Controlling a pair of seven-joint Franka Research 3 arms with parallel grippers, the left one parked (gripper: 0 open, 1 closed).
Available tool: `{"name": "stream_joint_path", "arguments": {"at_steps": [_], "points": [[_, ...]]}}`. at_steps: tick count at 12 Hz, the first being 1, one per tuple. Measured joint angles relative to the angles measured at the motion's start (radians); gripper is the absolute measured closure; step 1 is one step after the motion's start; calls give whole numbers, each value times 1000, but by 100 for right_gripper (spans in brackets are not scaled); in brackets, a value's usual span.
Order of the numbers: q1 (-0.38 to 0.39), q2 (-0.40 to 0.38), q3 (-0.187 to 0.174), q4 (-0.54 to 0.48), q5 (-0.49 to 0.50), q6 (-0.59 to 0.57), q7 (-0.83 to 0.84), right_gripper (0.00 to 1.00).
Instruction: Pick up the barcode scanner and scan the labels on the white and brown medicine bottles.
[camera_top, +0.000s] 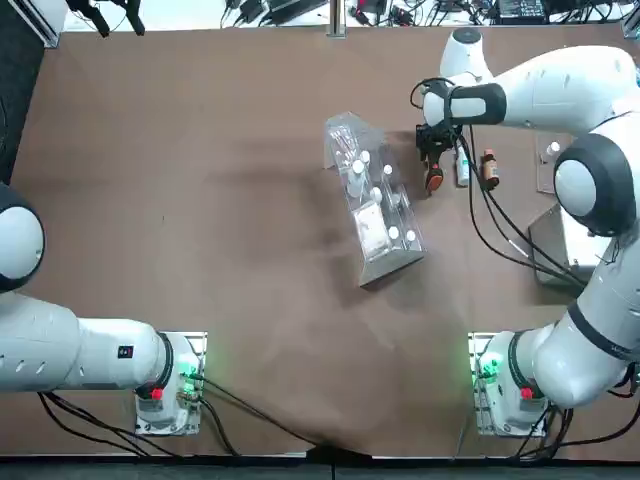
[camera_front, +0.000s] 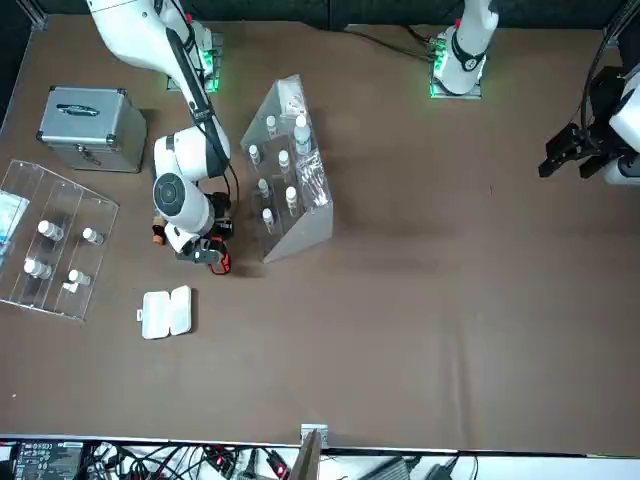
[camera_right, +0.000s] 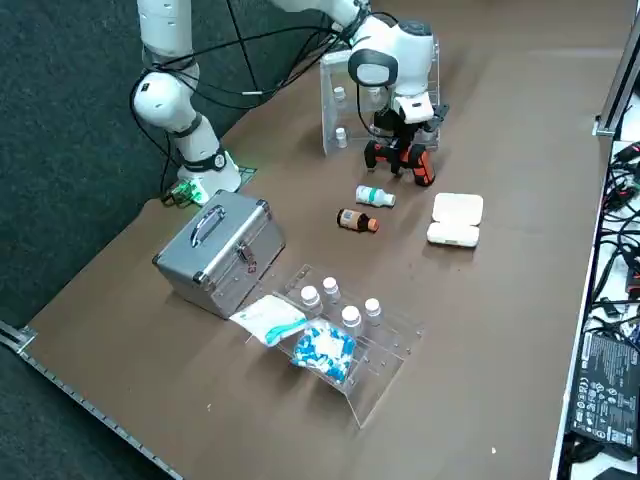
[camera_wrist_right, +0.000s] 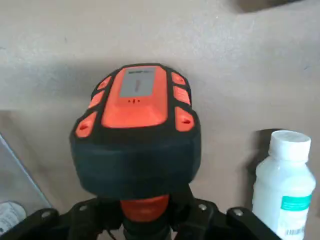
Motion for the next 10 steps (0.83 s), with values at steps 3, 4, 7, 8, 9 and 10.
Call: {"name": "stream_joint_path", "arguments": {"at_steps": [3, 4, 7, 8, 9, 10], "points": [[2, 4, 0, -2, 0, 1, 1, 47], [2, 2, 0, 0, 0, 1, 7, 36], [3, -21, 0, 27, 0, -1, 15, 7], [3, -36, 0, 38, 0, -10, 16, 0], [3, -56, 0, 53, 0, -38, 17, 0], [3, -78, -2, 77, -2, -84, 17, 0]]}}
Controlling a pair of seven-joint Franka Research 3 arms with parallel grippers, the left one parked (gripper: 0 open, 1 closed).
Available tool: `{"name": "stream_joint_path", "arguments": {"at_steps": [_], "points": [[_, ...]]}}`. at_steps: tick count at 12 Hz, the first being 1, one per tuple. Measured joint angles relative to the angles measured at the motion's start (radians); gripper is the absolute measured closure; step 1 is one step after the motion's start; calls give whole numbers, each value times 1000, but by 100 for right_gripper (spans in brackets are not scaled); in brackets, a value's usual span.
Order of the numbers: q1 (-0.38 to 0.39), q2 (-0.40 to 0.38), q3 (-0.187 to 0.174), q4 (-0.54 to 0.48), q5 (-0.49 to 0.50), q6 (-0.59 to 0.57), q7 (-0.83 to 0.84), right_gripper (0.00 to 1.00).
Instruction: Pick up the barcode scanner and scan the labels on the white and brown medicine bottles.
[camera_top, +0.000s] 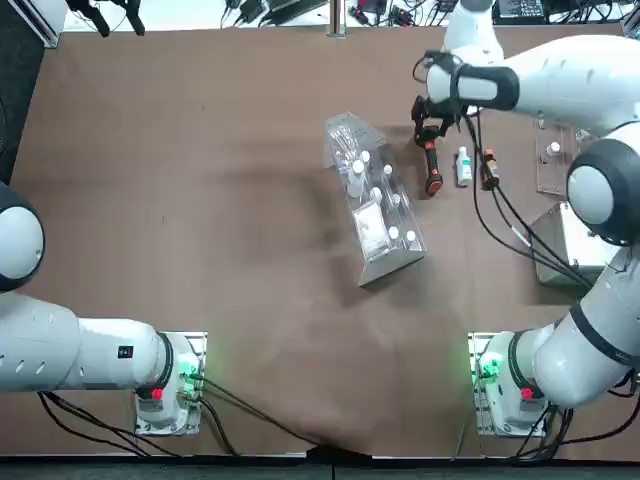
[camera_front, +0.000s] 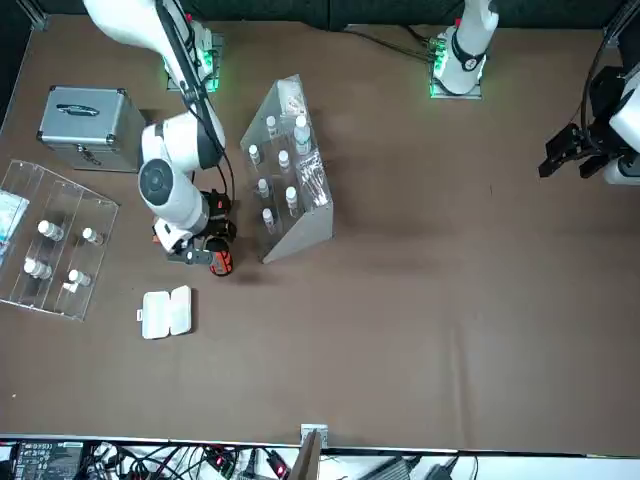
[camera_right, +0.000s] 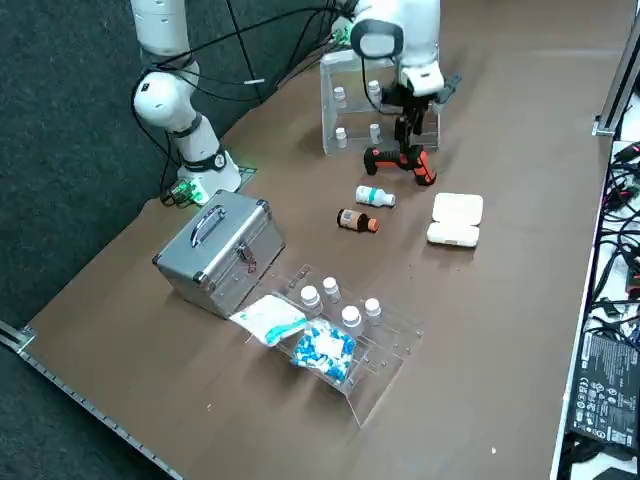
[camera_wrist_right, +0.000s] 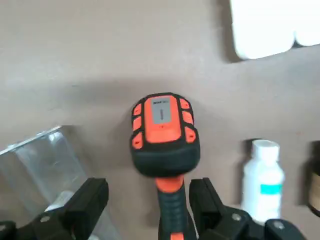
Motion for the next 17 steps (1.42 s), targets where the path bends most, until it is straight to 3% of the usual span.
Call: {"name": "stream_joint_path", "arguments": {"at_steps": [6, 11, 17], "points": [[-39, -120, -35, 248, -53, -366, -117, 0], [-104, -205, -66, 376, -53, -474, -181, 0], [-130, -302, -117, 435, -54, -628, -238, 0]]}}
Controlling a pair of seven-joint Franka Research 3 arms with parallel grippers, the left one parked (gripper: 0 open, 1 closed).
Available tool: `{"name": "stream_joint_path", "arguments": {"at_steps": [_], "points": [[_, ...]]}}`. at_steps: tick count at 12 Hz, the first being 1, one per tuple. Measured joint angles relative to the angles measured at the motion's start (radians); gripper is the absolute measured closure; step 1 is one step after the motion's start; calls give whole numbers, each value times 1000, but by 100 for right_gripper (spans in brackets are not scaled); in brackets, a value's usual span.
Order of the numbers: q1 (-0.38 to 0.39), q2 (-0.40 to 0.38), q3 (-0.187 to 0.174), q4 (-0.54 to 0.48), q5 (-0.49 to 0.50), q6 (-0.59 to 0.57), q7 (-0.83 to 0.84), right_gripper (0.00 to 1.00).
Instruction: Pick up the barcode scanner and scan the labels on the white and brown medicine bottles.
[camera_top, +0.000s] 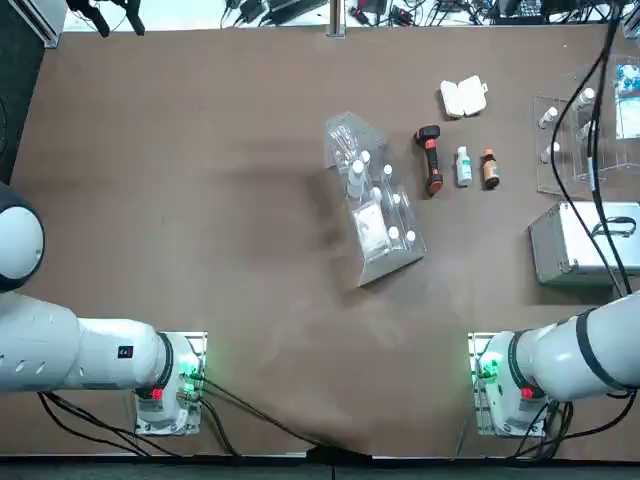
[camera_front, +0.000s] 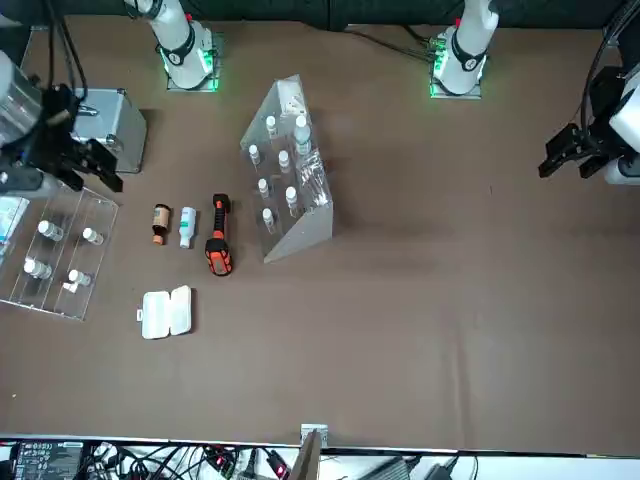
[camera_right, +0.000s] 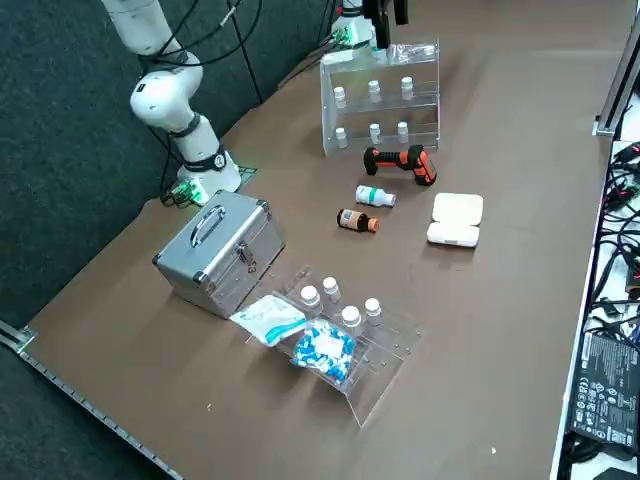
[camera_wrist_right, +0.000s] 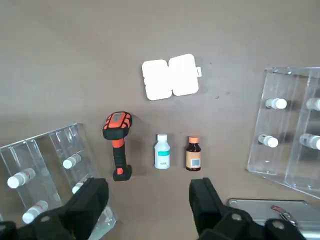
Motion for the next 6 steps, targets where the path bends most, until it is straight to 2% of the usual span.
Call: {"name": "stream_joint_path", "arguments": {"at_steps": [1, 4, 6], "points": [[-23, -10, 10, 6, 0, -11, -9, 0], [-167, -15, 125, 8, 0, -26, -30, 0], [-221, -15, 168, 8, -1, -59, -30, 0]]}}
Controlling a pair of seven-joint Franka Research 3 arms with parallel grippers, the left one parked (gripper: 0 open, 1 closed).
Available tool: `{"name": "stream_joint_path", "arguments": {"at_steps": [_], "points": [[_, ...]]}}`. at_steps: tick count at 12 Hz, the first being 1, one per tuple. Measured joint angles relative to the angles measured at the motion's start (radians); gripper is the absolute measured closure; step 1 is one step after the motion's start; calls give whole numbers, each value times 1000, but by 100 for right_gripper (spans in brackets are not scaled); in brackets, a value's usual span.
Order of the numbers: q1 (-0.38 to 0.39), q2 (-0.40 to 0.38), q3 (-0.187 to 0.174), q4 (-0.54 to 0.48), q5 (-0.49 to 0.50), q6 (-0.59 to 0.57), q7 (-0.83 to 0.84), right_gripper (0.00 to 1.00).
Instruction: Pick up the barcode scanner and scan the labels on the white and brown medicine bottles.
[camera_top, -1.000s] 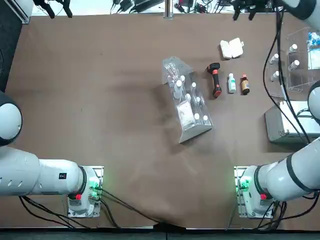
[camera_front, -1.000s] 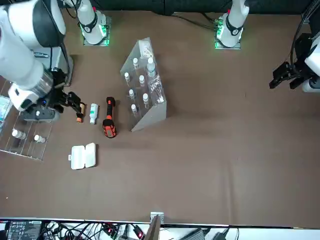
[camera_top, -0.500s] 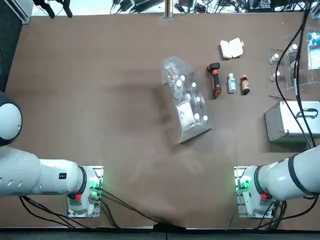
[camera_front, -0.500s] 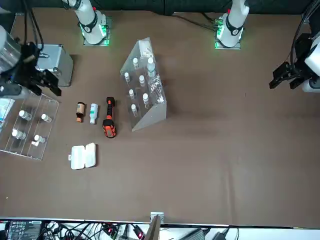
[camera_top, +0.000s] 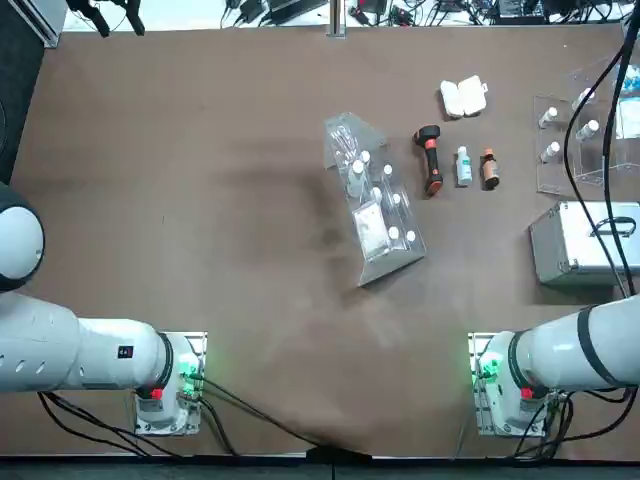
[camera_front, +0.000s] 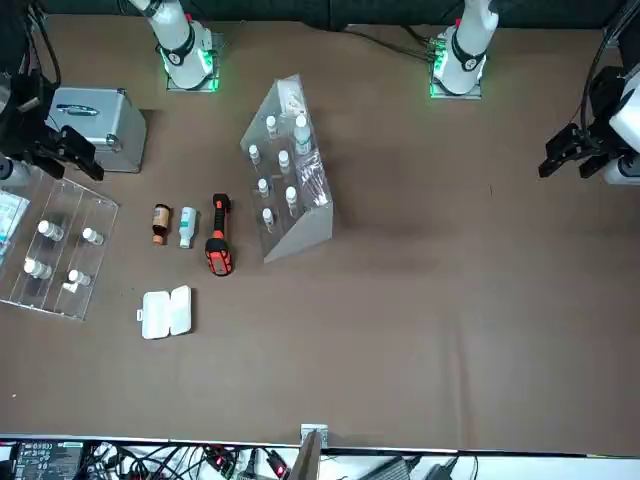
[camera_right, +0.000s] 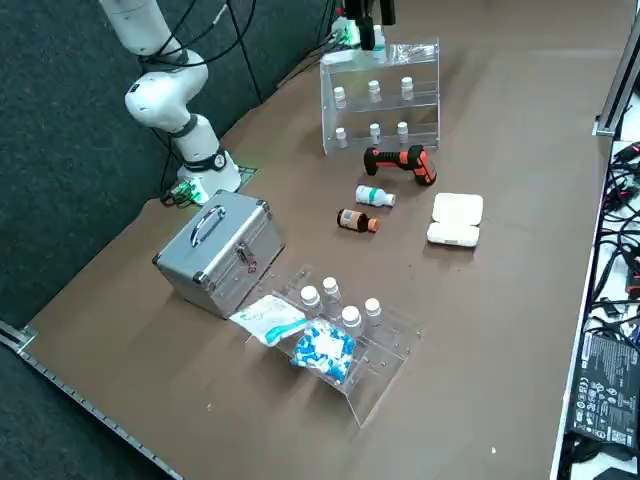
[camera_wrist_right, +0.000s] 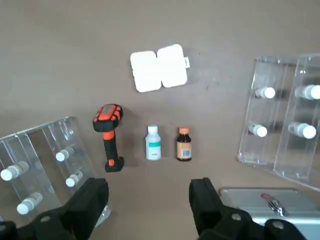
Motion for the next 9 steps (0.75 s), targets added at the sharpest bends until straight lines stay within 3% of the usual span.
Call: {"name": "stream_joint_path", "arguments": {"at_steps": [4, 9], "points": [[-46, -22, 18, -36, -6, -22, -4, 0], [-25, -98, 45, -124, -83, 13, -5, 0]]}}
